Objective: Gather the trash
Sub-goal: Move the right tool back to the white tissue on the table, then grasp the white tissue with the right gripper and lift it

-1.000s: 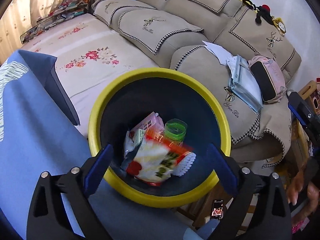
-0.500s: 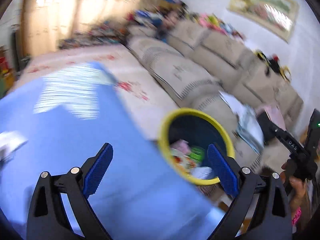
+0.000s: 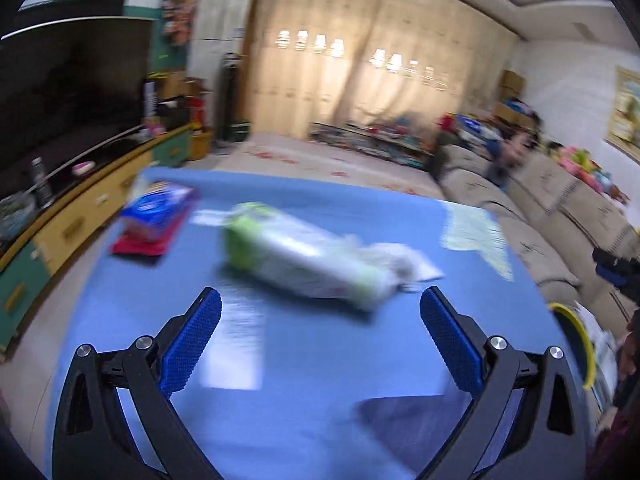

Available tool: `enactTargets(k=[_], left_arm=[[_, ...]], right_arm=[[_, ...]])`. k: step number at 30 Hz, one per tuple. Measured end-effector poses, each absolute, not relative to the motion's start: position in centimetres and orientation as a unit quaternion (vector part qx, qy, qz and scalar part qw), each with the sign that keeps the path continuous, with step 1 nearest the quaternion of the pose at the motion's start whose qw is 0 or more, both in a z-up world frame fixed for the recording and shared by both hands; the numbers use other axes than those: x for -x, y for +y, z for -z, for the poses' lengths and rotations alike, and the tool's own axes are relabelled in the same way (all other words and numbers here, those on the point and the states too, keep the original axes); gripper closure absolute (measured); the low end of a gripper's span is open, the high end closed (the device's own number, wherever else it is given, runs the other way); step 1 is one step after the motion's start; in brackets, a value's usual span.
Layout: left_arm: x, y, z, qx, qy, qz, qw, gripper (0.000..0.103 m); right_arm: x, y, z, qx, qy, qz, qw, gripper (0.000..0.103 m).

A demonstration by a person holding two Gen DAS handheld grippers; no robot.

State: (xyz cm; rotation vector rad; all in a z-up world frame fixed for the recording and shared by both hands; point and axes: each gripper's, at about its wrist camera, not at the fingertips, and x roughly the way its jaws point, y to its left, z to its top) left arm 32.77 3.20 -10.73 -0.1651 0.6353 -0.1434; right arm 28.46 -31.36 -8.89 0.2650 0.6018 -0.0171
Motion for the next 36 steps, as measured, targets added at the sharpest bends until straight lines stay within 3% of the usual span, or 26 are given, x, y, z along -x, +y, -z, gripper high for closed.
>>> enactTargets(k=[12, 18, 21, 27, 29, 32, 36], left_arm=[[-33.6, 5.4, 13.4, 0.076, 0.338, 0.036, 0.937, 0.005], [-33.4, 6.1, 13.1, 0.104, 0.337, 0.034, 0.935, 0.005], [-33.5, 6.1, 13.3, 0.109, 0.340, 0.034, 0.934, 0.005], [-33.4, 5.7, 13.4, 0.107, 0.342, 0.039, 0.933, 0.005], [-33.4, 5.6, 13.5, 0.106, 0.345, 0.039, 0.932, 0.005], [-33.5, 5.7, 13.8, 0.111, 0.350, 0.040, 0.929, 0.005], [-33.7, 5.9, 14.0, 0.118, 0.353, 0.040, 0.927, 0.005]], right_arm=[[-41.6, -14.7, 12.0, -0.044, 0.396, -0.110, 0.911, 0.027], [-45.3, -10.4, 14.8, -0.018, 0.435, -0.116, 0.893, 0.027], [-46.2, -9.8, 16.2, -0.013, 0.453, -0.115, 0.884, 0.032], [-46.6, -9.7, 17.4, -0.021, 0.472, -0.127, 0.872, 0.062], [-46.6, -9.8, 17.4, -0.032, 0.474, -0.139, 0.869, 0.085], [-46.5, -10.2, 17.2, -0.047, 0.472, -0.145, 0.868, 0.093], [-46.2, -10.9, 16.4, -0.066, 0.464, -0.148, 0.871, 0.095]])
